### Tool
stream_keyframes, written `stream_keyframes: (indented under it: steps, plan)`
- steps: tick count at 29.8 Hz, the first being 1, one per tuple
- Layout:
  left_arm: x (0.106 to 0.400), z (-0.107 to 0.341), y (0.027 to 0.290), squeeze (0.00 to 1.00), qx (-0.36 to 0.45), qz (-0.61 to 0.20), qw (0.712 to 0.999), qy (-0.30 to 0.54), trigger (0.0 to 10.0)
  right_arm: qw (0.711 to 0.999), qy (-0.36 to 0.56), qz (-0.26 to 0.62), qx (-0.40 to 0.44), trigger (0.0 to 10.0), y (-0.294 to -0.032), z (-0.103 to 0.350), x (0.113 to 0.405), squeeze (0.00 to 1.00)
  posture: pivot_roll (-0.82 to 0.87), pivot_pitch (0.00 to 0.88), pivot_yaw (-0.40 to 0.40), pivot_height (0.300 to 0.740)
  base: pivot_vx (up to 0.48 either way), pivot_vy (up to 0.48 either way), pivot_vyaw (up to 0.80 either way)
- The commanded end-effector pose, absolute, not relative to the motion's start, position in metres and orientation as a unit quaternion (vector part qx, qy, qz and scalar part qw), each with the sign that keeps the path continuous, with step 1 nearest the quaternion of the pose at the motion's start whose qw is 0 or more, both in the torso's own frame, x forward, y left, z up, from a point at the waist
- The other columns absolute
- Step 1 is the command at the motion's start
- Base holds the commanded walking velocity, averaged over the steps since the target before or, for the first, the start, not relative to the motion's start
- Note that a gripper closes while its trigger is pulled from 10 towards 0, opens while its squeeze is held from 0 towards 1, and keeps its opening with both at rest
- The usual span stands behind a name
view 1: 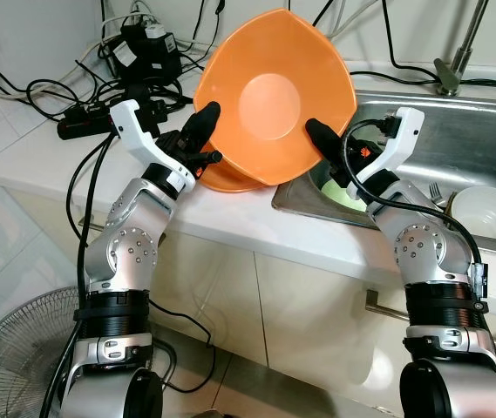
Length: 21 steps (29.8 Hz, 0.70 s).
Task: Kitchen organization
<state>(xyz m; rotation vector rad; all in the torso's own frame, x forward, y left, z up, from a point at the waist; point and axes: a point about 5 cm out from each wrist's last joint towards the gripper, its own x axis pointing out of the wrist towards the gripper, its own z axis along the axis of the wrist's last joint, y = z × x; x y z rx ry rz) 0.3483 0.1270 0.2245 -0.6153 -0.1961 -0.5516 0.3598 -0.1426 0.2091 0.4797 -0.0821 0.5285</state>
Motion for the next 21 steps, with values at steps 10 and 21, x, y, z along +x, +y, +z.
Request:
stream_keyframes:
  steps: [10,21]
  plan:
    - [0.3445,0.2342,0.1243,0.0,-0.301,-0.294,0.901,-0.108,0.0,0.931,-0.026,0.266,0.248,0.0,-0.1395,0.2082,0.3596,0.0,-0.08,0.0,0.13,0.74,0.0,0.0,0.0]
    - [0.3435,0.2292,0.1238,0.0,-0.308,-0.308,0.896,-0.092,0.0,0.933,-0.021,0.259,0.249,0.0,-0.1397,0.2061,0.3603,0.0,-0.08,0.0,0.131,0.74,0.0,0.0,0.0]
